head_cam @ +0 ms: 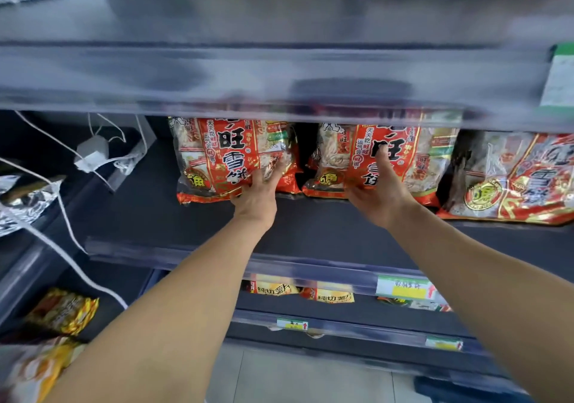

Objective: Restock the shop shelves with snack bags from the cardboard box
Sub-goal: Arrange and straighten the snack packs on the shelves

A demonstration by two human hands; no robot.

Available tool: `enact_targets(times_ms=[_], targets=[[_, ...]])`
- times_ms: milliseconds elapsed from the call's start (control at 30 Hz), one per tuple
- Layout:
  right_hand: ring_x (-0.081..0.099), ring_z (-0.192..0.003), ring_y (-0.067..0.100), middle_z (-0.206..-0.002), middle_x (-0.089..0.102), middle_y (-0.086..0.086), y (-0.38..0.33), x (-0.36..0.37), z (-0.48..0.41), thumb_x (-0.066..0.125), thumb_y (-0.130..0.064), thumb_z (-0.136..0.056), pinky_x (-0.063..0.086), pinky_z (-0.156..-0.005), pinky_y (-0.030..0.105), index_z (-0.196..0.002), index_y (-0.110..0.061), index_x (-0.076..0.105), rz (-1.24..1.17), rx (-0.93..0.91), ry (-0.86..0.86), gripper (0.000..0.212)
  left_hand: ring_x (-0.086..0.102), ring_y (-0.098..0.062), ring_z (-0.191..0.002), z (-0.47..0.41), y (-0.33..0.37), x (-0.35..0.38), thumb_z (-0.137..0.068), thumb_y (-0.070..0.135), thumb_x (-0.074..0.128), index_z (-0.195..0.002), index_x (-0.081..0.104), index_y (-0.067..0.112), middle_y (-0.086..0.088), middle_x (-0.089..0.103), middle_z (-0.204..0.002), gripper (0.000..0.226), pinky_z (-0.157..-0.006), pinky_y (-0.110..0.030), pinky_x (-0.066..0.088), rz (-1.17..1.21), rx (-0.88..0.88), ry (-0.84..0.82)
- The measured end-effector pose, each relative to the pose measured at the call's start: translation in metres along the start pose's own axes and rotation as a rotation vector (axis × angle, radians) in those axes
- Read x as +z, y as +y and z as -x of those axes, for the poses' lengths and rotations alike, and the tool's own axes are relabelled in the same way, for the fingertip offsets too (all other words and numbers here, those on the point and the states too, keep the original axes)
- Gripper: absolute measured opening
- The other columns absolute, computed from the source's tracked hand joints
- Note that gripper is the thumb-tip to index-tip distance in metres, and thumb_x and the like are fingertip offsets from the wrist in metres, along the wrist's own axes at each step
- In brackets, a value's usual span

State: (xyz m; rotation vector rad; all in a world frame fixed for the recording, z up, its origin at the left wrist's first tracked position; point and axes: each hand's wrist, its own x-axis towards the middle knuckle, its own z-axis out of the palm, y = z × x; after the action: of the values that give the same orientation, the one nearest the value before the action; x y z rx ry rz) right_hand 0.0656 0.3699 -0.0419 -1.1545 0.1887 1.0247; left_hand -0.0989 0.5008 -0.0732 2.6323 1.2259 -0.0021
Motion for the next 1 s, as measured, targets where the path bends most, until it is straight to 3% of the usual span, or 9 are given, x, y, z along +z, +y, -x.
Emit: enact_targets(times_ms=[133, 267, 433, 667, 833, 933, 1000], targets=[[0.060, -0.112, 0.021, -0.138, 0.049, 0.009, 0.002, 0.006, 0.002, 0.064, -0.070, -0.069, 0.055, -0.087, 0.030, -0.140, -0.023, 0.040, -0.010, -0.036, 0.032, 0.088, 0.029, -0.039, -0.135, 0.004, -0.005, 0.007, -0.098, 0.007, 0.039, -0.144, -0.018, 0.048, -0.011, 0.016, -0.155, 0.083, -0.105, -0.060, 0.033, -0.073, 0.011, -0.067], [0.061, -0.108, 0.022, -0.137, 0.048, 0.006, -0.005, 0.011, 0.003, 0.063, -0.068, -0.073, 0.054, -0.093, 0.032, -0.135, -0.023, 0.045, 0.024, -0.054, 0.075, 0.079, 0.016, -0.043, -0.141, 0.009, -0.003, 0.006, -0.100, 0.015, 0.038, -0.143, -0.023, 0.046, -0.011, 0.017, -0.156, 0.081, -0.111, -0.062, 0.022, -0.101, -0.004, -0.072], [0.061, -0.108, 0.019, -0.129, 0.055, 0.006, 0.006, 0.013, 0.006, 0.062, -0.062, -0.078, 0.051, -0.097, 0.033, -0.115, -0.020, 0.054, -0.005, -0.080, 0.069, 0.056, 0.026, -0.044, -0.136, 0.015, -0.008, 0.008, -0.100, 0.019, 0.041, -0.143, -0.023, 0.045, -0.014, 0.031, -0.148, 0.081, -0.106, -0.060, 0.031, -0.110, 0.005, -0.052], [0.056, -0.113, 0.021, -0.144, 0.044, 0.006, 0.031, 0.018, 0.014, 0.067, -0.052, -0.080, 0.050, -0.096, 0.030, -0.129, -0.016, 0.052, 0.134, -0.076, 0.038, 0.062, 0.032, -0.042, -0.132, 0.017, -0.012, 0.009, -0.100, 0.024, 0.040, -0.146, -0.019, 0.042, -0.017, 0.037, -0.141, 0.077, -0.103, -0.057, 0.036, -0.119, 0.041, -0.032], [0.045, -0.130, 0.035, -0.143, 0.041, 0.021, 0.047, 0.038, 0.019, 0.066, -0.038, -0.087, 0.052, -0.089, 0.030, -0.095, -0.016, 0.060, 0.328, -0.013, -0.043, 0.024, 0.051, -0.033, -0.114, 0.018, -0.023, 0.005, -0.099, 0.020, 0.043, -0.146, -0.019, 0.040, -0.017, 0.048, -0.130, 0.081, -0.093, -0.047, 0.047, 0.045, 0.100, 0.033], [0.055, -0.111, 0.021, -0.142, 0.047, 0.006, 0.060, 0.057, 0.016, 0.065, -0.037, -0.088, 0.050, -0.087, 0.027, -0.132, -0.012, 0.050, 0.449, -0.019, -0.128, 0.053, 0.058, -0.029, -0.103, 0.017, -0.029, -0.003, -0.098, 0.014, 0.045, -0.150, -0.011, 0.035, -0.016, 0.043, -0.139, 0.079, -0.084, -0.041, 0.051, 0.261, 0.063, 0.070], [0.053, -0.104, 0.017, -0.141, 0.046, 0.003, 0.062, 0.069, 0.013, 0.064, -0.037, -0.088, 0.050, -0.088, 0.027, -0.139, -0.012, 0.043, 0.494, -0.032, -0.139, 0.060, 0.059, -0.029, -0.101, 0.014, -0.033, -0.008, -0.098, 0.013, 0.044, -0.151, -0.001, 0.031, -0.016, 0.043, -0.140, 0.072, -0.081, -0.039, 0.050, 0.338, 0.021, 0.088]])
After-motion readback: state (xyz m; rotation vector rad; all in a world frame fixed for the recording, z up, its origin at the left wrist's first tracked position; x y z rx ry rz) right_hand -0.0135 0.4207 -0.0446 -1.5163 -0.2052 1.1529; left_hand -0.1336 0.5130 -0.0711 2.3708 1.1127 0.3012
